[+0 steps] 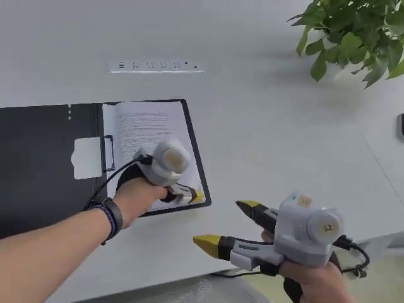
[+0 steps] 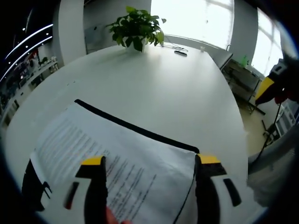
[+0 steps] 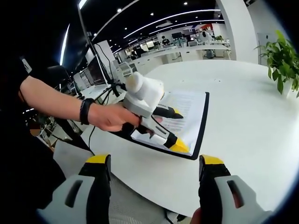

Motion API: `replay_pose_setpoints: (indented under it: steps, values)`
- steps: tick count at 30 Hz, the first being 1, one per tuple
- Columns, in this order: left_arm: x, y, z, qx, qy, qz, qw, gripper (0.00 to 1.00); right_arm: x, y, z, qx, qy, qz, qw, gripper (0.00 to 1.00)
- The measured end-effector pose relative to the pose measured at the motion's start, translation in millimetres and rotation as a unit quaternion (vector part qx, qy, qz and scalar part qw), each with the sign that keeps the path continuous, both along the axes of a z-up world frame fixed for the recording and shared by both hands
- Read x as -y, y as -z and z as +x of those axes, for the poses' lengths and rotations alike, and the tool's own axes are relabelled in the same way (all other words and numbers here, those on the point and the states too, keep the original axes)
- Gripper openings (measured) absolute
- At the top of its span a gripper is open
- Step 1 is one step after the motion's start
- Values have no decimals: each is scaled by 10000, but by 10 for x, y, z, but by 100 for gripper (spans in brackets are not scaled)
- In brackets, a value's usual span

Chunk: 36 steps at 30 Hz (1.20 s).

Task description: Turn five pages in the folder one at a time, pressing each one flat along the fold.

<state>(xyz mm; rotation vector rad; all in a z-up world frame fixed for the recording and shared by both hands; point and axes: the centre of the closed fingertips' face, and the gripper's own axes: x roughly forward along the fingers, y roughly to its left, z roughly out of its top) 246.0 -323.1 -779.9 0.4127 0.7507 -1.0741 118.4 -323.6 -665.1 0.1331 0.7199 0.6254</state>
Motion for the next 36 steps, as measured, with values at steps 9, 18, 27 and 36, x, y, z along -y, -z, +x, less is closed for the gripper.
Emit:
replay_pose_setpoints:
  steps: [9,18,27,36]
  values:
    - [-52,18,26,97,56,-87,9999,74,-38,-17,92,7,-82,21,10000,76]
    - [-81,7,64,110,-51,-163,9998,66,-9,17,50,-27,-26,39,10000,76]
    - [-128,-4,61,87,-97,-227,9997,63,75,44,146,31,289,308,9991,69]
    - [-133,-7,59,74,-62,-246,9996,62,154,192,496,-23,346,506,9981,59]
